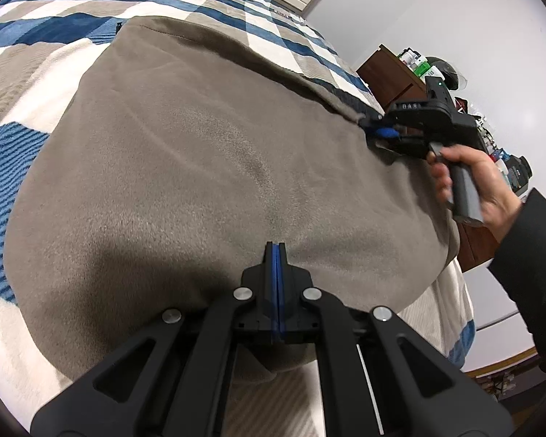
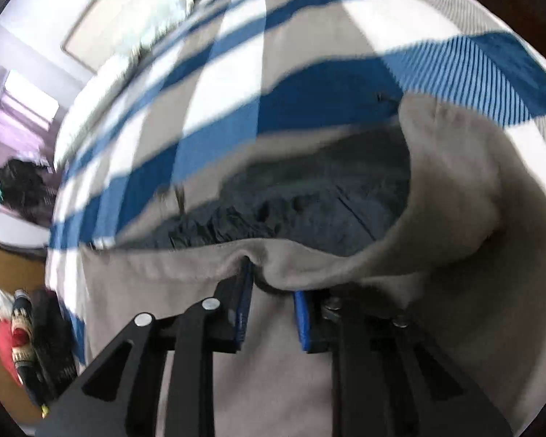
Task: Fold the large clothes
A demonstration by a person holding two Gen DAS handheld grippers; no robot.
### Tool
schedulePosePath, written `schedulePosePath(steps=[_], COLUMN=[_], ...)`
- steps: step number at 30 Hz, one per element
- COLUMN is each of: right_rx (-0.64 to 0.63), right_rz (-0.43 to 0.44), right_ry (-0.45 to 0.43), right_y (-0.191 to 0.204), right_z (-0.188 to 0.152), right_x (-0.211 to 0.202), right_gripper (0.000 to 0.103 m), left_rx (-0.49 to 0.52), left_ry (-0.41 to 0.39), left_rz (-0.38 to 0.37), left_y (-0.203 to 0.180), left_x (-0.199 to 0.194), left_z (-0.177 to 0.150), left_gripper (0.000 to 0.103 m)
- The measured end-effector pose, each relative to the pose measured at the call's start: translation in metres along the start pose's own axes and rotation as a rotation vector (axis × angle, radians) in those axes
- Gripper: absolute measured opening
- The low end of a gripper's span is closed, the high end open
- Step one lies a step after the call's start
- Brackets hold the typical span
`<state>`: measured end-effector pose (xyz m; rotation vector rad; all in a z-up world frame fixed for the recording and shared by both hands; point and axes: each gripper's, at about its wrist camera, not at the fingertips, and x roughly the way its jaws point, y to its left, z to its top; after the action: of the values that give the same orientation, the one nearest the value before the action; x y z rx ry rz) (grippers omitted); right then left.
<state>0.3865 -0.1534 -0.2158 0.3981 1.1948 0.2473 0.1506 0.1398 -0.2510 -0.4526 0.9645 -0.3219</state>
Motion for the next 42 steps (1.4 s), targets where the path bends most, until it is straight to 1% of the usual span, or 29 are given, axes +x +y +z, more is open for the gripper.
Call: schedulePosePath(steps=[2,3,5,8,11,13,14,15,16,17,20,21,23,25,26,28,30,32,33,34,35,37,39,40,41,42], right_rx=[0.008,0.007,0.004,-0.01,0.011,0.017,0.017,0.003,-0.033,-0.065,-0.17,-0.202,-0.235,-0.263,-0.266,-0.242,-0.174,-0.101,-0.038,0.032,0.08,0.186,0.269,0.321,0.364,0.392], right_rz=[0.038,0.04,0.025,-0.036,-0.103,-0.17,-0.178,-0.161,-0.137,-0.123,-0.073,-0.055,-0.045,-0.048,-0.047,-0.063,-0.086,-0.076,-0.047,-0.015,0.009,0.109,0.171,0.221,0.269,0.29], right_ry=[-0.065,-0.092,-0.11,-0.115,-0.111,-0.119,-0.145,-0.197,-0.224,-0.228,-0.216,-0.205,-0.176,-0.139,-0.108,-0.085,-0.066,-0.062,-0.062,-0.082,-0.101,-0.155,-0.206,-0.226,-0.237,-0.243], right_y=[0.001,0.004,0.004,0.006,-0.003,-0.006,-0.006,-0.001,0.007,0.015,0.033,0.036,0.037,0.03,0.022,0.007,-0.021,-0.042,-0.058,-0.073,-0.083,-0.104,-0.118,-0.124,-0.129,-0.131], right_z=[0.009,0.016,0.03,0.057,0.081,0.088,0.087,0.088,0.087,0.083,0.048,0.024,-0.015,-0.066,-0.096,-0.133,-0.175,-0.202,-0.218,-0.232,-0.242,-0.261,-0.268,-0.27,-0.27,-0.269], right_x=[-0.009,-0.012,-0.013,-0.006,0.005,0.006,-0.002,-0.017,-0.03,-0.038,-0.075,-0.09,-0.108,-0.126,-0.134,-0.143,-0.153,-0.159,-0.162,-0.165,-0.166,-0.163,-0.155,-0.147,-0.137,-0.13], right_gripper=[0.017,0.017,0.017,0.017,0.017,0.017,0.018,0.018,0.018,0.018,0.018,0.018,0.018,0.018,0.018,0.018,0.018,0.022,0.031,0.042,0.046,0.063,0.067,0.068,0.068,0.068], left_rx=[0.0,0.001,-0.001,0.0,0.003,0.007,0.011,0.01,0.009,0.009,0.015,0.022,0.028,0.021,0.024,0.024,0.004,-0.007,-0.005,-0.002,-0.001,-0.01,-0.025,-0.029,-0.028,-0.026], left_ry=[0.0,0.0,0.0,-0.001,0.002,0.003,0.005,0.005,0.006,0.007,0.0,-0.006,-0.019,-0.038,-0.051,-0.065,-0.071,-0.064,-0.057,-0.051,-0.041,-0.026,-0.022,-0.023,-0.026,-0.028], left_rz=[-0.004,-0.005,-0.009,-0.008,-0.009,-0.005,-0.003,-0.003,-0.004,-0.005,-0.005,-0.005,-0.008,-0.004,0.002,0.011,0.011,0.006,0.011,0.017,0.026,0.036,0.04,0.042,0.047,0.049], left_y=[0.001,0.0,0.001,0.0,0.001,0.0,0.0,-0.001,-0.001,-0.001,-0.003,-0.005,-0.006,-0.005,-0.005,-0.001,0.006,0.01,0.011,0.011,0.012,0.015,0.017,0.018,0.017,0.017], left_x=[0.0,0.0,0.001,0.001,0.001,0.002,0.002,0.003,0.002,0.002,-0.001,-0.004,-0.01,-0.017,-0.021,-0.028,-0.032,-0.032,-0.031,-0.029,-0.026,-0.02,-0.015,-0.014,-0.014,-0.015], left_z=[0.0,0.0,0.0,0.001,0.0,0.001,0.001,0.001,0.002,0.002,0.004,0.005,0.007,0.009,0.011,0.015,0.017,0.016,0.016,0.017,0.016,0.013,0.01,0.01,0.009,0.008], left_gripper=[0.003,0.003,0.003,0.003,0.003,0.003,0.003,0.003,0.003,0.003,0.003,0.003,0.003,0.003,0.003,0.003,0.003,0.003,0.003,0.003,0.003,0.003,0.003,0.003,0.003,0.003])
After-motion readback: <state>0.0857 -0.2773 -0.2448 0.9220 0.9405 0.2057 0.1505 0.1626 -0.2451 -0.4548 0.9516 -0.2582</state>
